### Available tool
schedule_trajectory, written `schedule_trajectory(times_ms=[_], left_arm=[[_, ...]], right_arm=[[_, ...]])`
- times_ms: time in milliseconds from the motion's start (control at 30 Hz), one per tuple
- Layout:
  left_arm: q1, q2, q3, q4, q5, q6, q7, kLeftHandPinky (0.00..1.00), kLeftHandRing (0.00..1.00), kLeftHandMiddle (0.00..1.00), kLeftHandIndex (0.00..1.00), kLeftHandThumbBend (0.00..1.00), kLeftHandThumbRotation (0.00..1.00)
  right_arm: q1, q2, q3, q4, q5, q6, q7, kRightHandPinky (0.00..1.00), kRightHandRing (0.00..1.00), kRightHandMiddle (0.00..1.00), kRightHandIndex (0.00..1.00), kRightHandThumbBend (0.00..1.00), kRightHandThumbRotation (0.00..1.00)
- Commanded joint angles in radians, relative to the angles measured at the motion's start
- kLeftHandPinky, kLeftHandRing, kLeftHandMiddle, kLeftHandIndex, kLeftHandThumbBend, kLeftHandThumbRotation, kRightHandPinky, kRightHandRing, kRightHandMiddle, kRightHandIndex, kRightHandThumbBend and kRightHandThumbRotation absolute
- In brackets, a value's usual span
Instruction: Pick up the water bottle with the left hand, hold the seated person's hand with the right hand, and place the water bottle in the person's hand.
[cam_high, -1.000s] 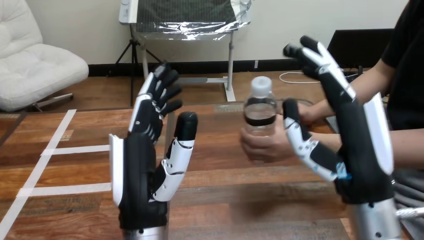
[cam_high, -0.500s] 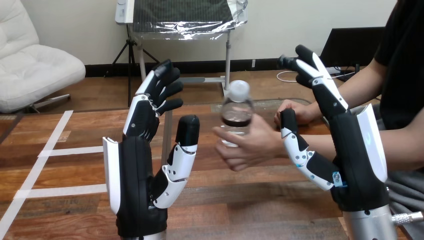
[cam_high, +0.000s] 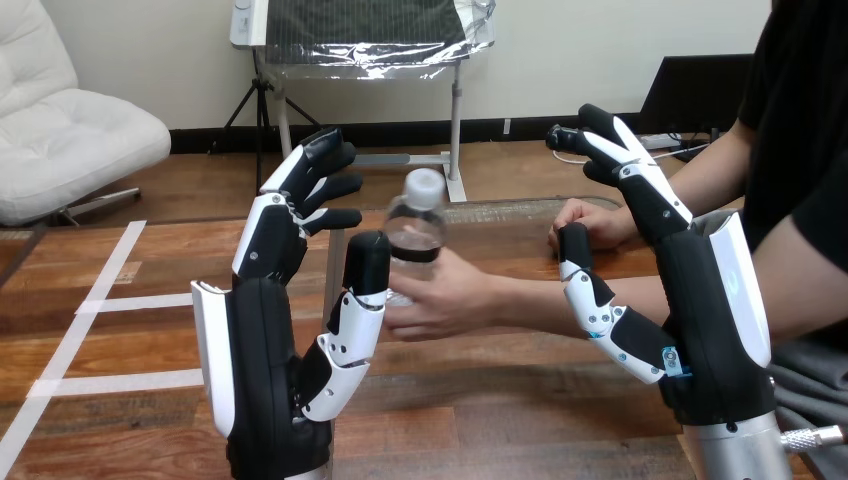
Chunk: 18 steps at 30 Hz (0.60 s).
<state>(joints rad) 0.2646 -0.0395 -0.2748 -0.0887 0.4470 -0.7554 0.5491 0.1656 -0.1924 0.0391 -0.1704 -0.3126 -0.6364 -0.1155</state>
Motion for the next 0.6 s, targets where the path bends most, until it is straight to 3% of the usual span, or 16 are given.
schedule_trajectory(times_ms=[0, 567], left_arm=[[0.165, -0.038, -0.033, -0.045, 0.033, -0.010, 0.013, 0.61, 0.72, 0.77, 0.79, 0.38, 0.68], [0.153, -0.043, -0.038, -0.042, 0.028, -0.002, 0.019, 0.60, 0.70, 0.76, 0.77, 0.42, 0.67]], right_arm=[[-0.047, 0.022, -0.001, 0.004, 0.015, -0.027, -0.010, 0.84, 0.90, 0.93, 0.81, 0.06, 0.00], [-0.041, 0.016, -0.007, 0.008, 0.033, -0.015, 0.001, 0.86, 0.93, 0.94, 0.82, 0.09, 0.00]])
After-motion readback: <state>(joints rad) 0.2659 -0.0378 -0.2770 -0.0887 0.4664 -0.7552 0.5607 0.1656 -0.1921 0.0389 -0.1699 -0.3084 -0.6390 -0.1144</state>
